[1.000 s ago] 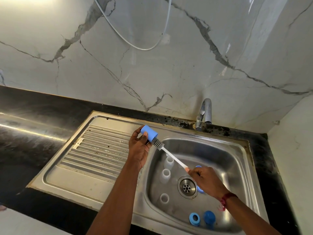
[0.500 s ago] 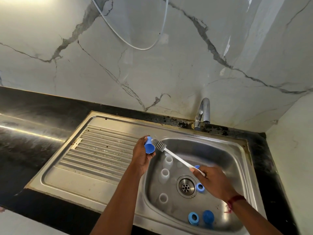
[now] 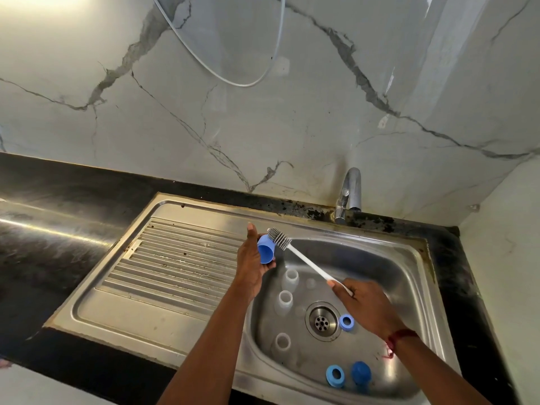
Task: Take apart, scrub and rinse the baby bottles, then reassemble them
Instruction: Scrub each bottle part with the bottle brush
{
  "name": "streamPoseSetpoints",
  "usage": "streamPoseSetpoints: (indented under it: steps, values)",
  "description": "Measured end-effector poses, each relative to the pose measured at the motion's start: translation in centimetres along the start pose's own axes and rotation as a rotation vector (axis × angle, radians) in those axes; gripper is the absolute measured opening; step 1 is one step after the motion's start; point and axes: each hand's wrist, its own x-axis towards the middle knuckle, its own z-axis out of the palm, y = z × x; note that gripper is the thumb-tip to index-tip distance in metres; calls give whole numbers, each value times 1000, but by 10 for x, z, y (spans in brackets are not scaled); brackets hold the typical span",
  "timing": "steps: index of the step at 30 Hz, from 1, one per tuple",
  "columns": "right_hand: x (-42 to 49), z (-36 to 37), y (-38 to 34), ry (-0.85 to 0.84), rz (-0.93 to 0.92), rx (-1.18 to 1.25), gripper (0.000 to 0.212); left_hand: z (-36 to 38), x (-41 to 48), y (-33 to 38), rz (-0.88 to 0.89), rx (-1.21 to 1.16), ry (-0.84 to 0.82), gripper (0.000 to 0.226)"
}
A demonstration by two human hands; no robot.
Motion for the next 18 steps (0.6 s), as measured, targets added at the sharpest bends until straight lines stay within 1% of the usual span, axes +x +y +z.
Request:
streamPoseSetpoints:
  steps: [1,2,3,6,7,8,9,11,14,16,18]
  values:
    - [0,-1,2,-8,11,13,66,-3,-1,0,-9,-29,-16,105]
    - [0,-1,3,-15,26,28,68,-6,-1,1,-14,-61,-36,108]
    - [-1,-2,4,-23,33,51,70,-9,-2,3,-8,-92,-58,100]
    - [-3,-5,3,-12,51,161,72,-13,-6,8,-6,-159,-97,50]
    - [-4,-5,3,-8,55,194,70,-15,-7,9,-8,-164,-101,42]
    - [-5,-5,3,-7,58,211,67,-15,-8,9,-11,-149,-101,39]
    - [-6,-3,3,-9,55,221,65,-14,-8,9,-17,-103,-93,38]
    - [-7,0,3,-19,46,223,67,-12,-10,7,-31,33,-42,38]
    - [-8,3,4,-9,37,200,73,-8,-10,4,-30,167,29,58]
    - [-9,3,3,-11,38,212,72,-6,-10,3,-22,175,1,57]
    - [-10,2,3,-24,47,229,70,-7,-10,4,-29,108,-85,47]
